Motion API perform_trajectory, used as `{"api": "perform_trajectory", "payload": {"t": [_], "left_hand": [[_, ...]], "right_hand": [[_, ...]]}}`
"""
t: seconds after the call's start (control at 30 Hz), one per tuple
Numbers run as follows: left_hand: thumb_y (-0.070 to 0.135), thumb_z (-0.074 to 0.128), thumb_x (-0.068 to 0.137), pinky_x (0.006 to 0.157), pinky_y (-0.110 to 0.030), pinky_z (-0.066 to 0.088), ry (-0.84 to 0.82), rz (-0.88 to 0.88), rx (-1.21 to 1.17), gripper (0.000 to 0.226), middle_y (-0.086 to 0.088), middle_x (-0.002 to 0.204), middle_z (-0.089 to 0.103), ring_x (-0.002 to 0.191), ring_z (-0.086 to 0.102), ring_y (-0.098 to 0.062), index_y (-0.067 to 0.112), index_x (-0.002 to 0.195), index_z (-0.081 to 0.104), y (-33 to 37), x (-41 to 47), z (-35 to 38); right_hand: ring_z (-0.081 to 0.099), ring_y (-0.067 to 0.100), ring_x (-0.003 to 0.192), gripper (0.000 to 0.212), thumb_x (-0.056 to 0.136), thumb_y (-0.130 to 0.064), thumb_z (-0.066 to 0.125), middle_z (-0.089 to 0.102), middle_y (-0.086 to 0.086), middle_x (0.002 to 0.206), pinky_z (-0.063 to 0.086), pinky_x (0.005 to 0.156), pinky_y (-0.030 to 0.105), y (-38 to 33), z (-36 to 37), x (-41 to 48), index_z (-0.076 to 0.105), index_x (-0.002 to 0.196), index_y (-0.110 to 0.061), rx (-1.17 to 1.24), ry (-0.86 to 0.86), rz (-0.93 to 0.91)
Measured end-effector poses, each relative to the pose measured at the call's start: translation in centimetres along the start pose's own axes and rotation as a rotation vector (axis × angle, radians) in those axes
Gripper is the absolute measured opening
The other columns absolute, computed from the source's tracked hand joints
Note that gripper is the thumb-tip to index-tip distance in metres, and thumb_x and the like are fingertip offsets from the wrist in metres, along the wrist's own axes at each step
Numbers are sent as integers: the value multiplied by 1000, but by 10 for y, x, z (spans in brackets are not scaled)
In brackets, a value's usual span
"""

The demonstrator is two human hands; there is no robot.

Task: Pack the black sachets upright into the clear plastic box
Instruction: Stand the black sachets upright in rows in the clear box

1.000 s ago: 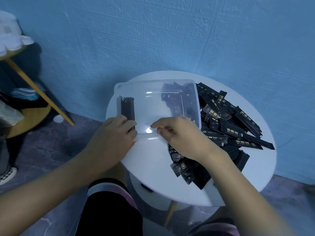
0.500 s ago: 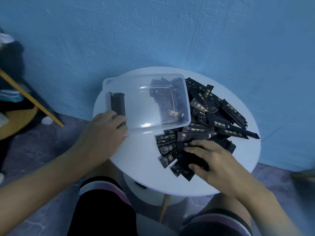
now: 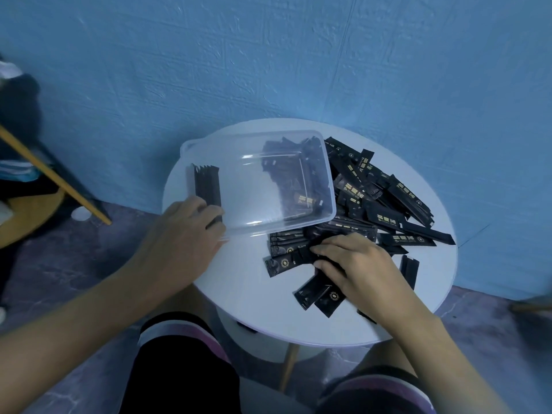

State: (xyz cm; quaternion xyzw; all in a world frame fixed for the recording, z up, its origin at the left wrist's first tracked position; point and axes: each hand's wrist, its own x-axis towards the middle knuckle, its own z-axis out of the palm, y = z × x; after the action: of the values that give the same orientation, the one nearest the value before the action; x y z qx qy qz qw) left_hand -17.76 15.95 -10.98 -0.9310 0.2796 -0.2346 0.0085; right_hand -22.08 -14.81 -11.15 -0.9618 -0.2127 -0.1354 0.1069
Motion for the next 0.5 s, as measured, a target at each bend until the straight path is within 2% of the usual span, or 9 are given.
{"api": "perform_trajectory", "payload": {"t": [0.13, 0.23, 0.33, 0.5], "left_hand": [[19, 83, 75, 71, -43, 51, 18, 63, 66, 20, -12, 106, 71, 92, 60, -35, 5, 87, 75, -10, -3, 5], [19, 82, 76, 71, -43, 51, 9, 47, 34, 20, -12, 106, 71, 91, 60, -35, 5, 87, 75, -6, -2, 6], [19, 84, 74, 72, -42, 51, 14, 44, 41, 21, -13, 106, 72, 91, 61, -35, 5, 86, 75, -7, -2, 5], [19, 85, 72, 70, -43, 53, 13, 54, 39, 22, -13, 105, 72, 90, 62, -36, 4, 85, 75, -5, -1, 3]], "right_hand": [[64, 18, 90, 26, 99, -33, 55, 72, -13, 104, 55, 80, 32, -2, -3, 6, 75, 113, -24, 1, 67, -66], [65, 18, 91, 22, 99, -28, 58, 74, -12, 102, 55, 83, 36, -2, -1, 12, 74, 112, -23, 28, 98, -78], [65, 15, 92, 26, 101, -31, 52, 74, -12, 101, 54, 85, 36, -6, -2, 19, 74, 112, -22, 89, 119, -91], [64, 10, 89, 16, 99, -24, 61, 74, -12, 96, 49, 84, 21, -24, -14, 40, 75, 107, -20, 264, 202, -72]]}}
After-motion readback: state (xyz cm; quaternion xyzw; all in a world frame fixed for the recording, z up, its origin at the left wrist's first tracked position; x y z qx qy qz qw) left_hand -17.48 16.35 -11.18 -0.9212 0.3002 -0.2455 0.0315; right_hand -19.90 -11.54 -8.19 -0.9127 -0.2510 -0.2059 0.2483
